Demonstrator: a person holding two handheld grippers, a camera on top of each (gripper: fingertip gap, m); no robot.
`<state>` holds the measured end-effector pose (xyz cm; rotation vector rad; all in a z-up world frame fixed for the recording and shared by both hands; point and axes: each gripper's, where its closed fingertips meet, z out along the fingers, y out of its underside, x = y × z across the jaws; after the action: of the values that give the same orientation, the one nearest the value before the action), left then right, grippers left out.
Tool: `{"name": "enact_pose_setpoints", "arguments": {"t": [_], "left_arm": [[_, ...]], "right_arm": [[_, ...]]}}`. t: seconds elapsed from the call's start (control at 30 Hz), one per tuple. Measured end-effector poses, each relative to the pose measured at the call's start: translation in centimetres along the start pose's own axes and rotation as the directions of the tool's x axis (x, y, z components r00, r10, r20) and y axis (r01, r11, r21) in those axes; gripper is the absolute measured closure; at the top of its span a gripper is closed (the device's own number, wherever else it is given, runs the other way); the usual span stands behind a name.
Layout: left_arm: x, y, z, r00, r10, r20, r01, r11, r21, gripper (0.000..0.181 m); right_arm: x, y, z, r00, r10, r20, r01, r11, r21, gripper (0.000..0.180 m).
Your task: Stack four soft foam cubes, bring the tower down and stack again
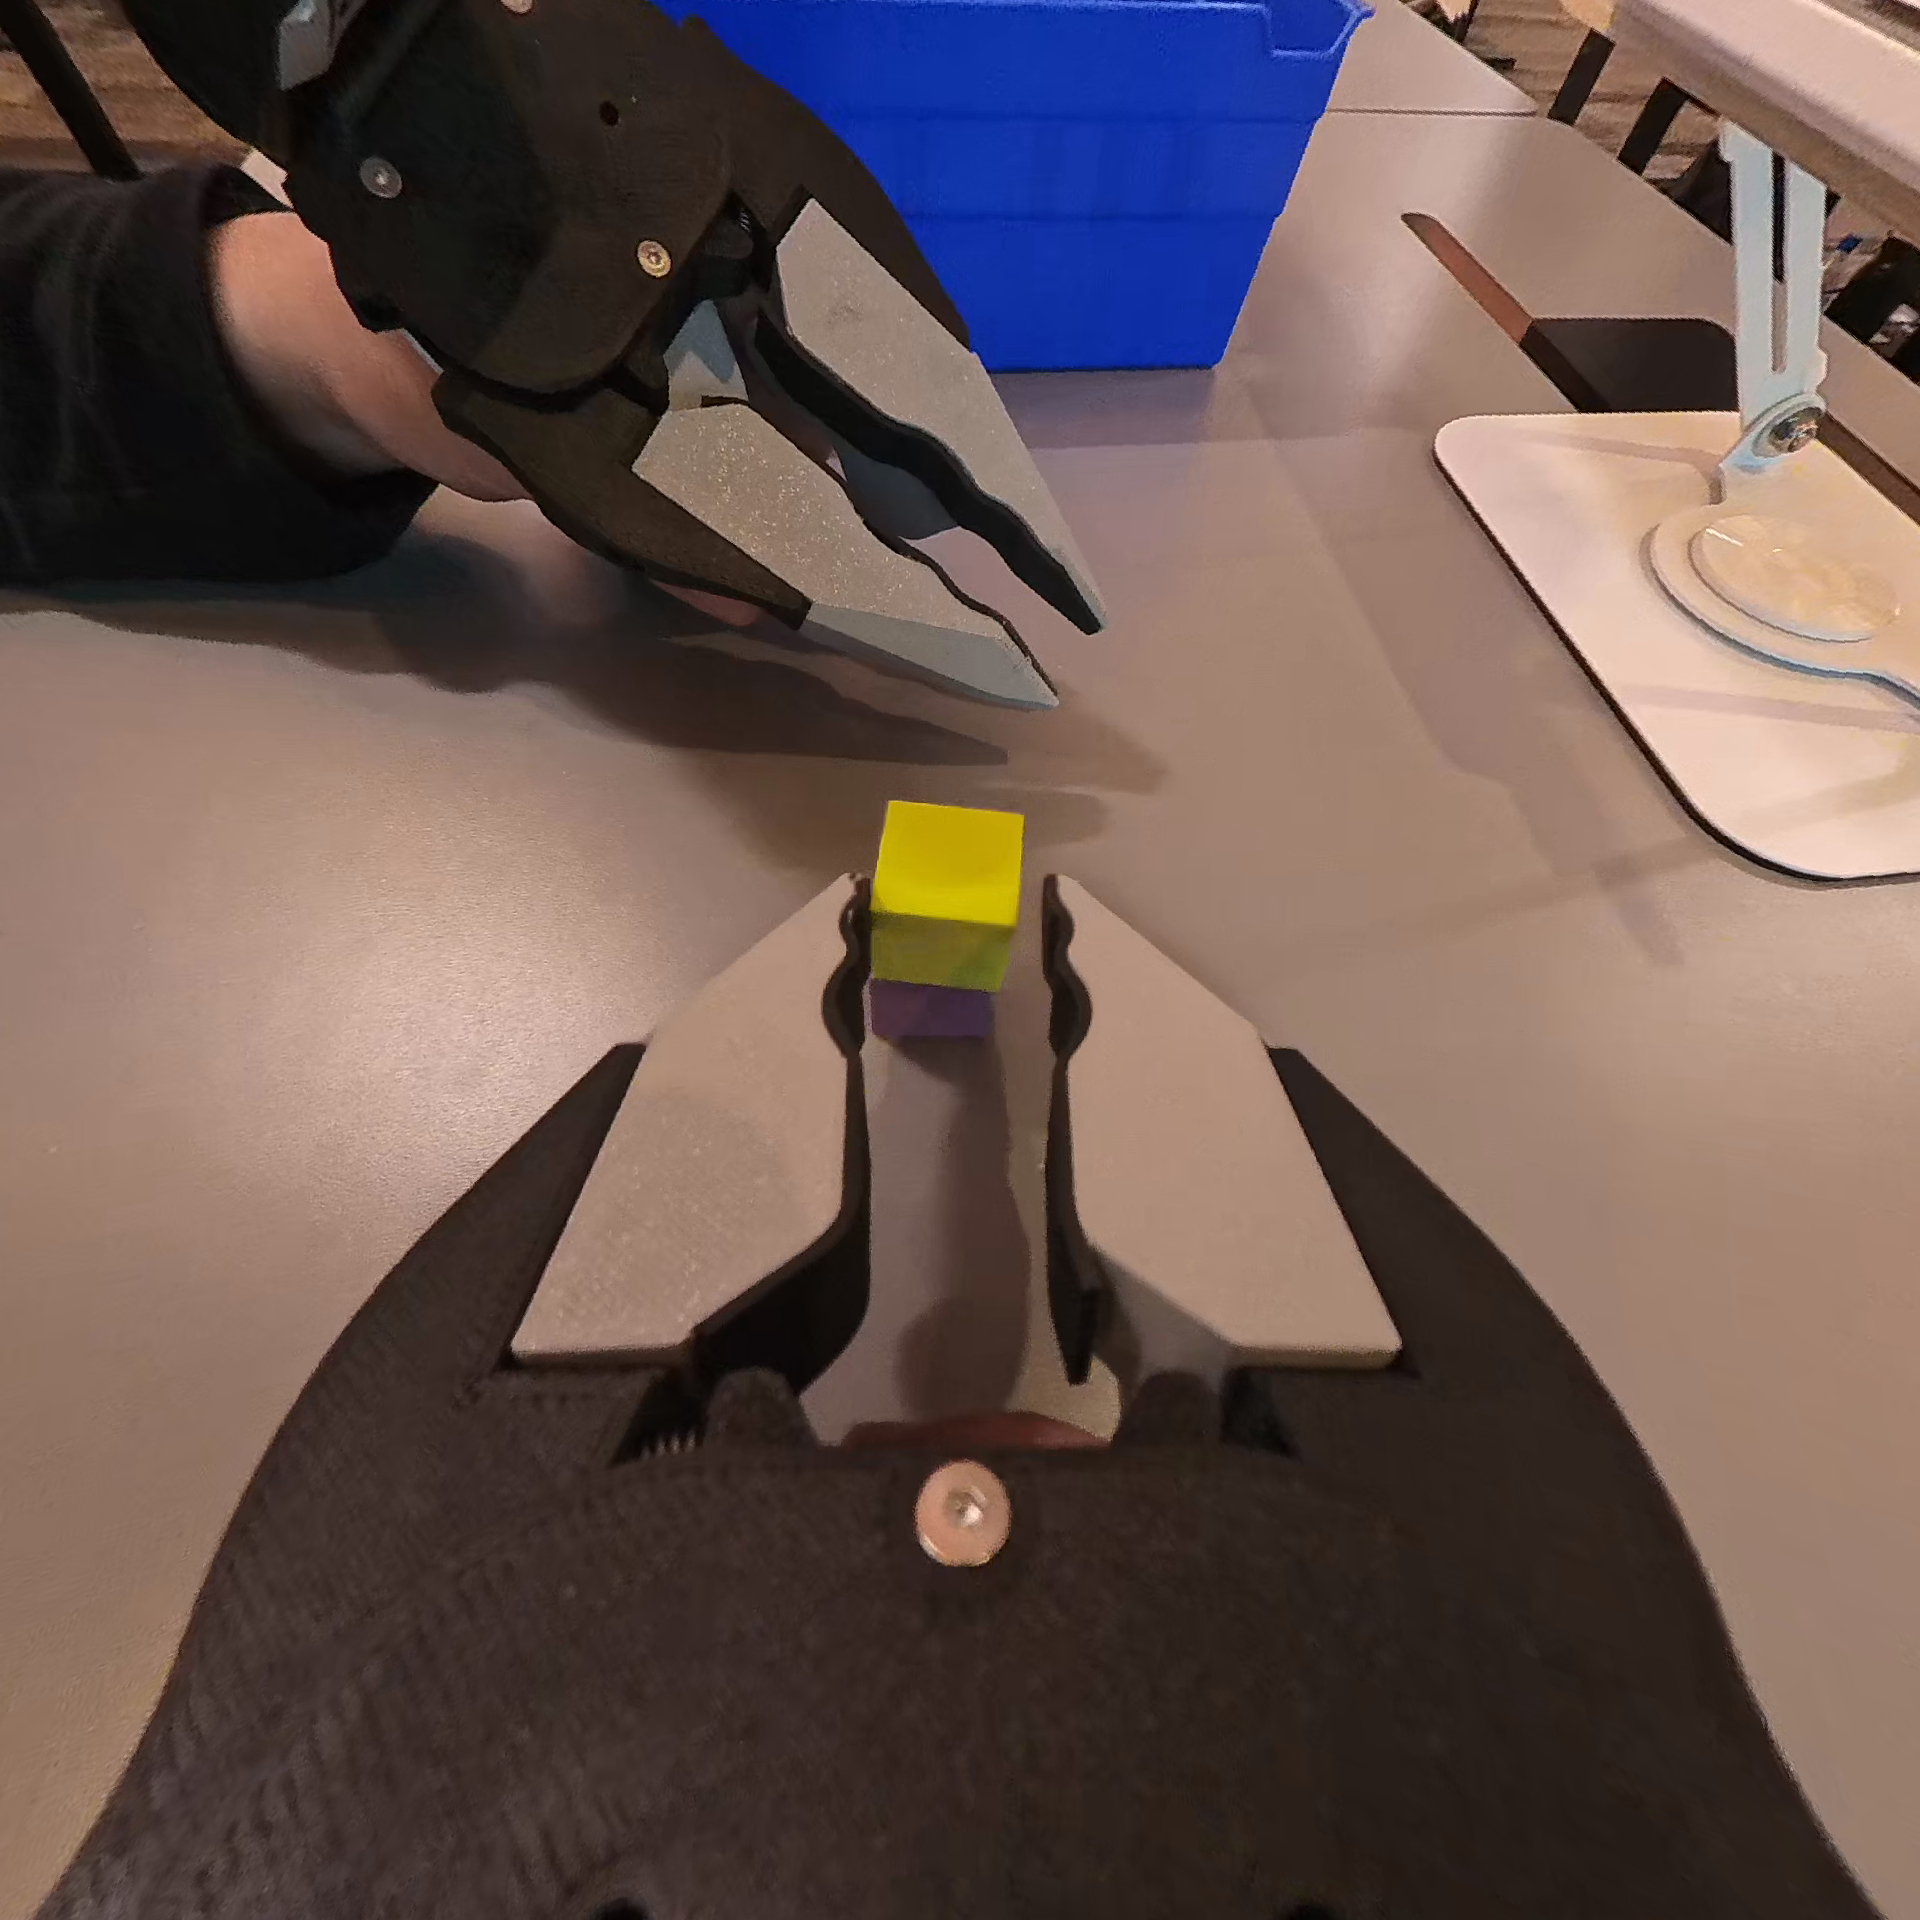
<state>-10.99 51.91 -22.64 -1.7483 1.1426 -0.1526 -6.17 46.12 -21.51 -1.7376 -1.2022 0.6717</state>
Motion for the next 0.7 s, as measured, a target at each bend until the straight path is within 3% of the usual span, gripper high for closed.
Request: {"name": "enact_pose_setpoints", "arguments": {"t": [0.6, 0.7], "left_arm": [[0.46, 0.01, 0.00, 1.000, 0.018, -0.019, -0.018, 1.000, -0.003, 0.164], [0.92, -0.74, -0.31, 0.997, -0.046, -0.068, 0.048, 0.998, 0.034, 0.167]], "right_arm": [[-0.13, 0.09, 0.14, 1.000, -0.015, -0.005, 0.015, 1.000, -0.011, 0.155], [-0.16, 0.10, 0.14, 1.000, -0.013, -0.002, 0.013, 1.000, -0.011, 0.155]]}}
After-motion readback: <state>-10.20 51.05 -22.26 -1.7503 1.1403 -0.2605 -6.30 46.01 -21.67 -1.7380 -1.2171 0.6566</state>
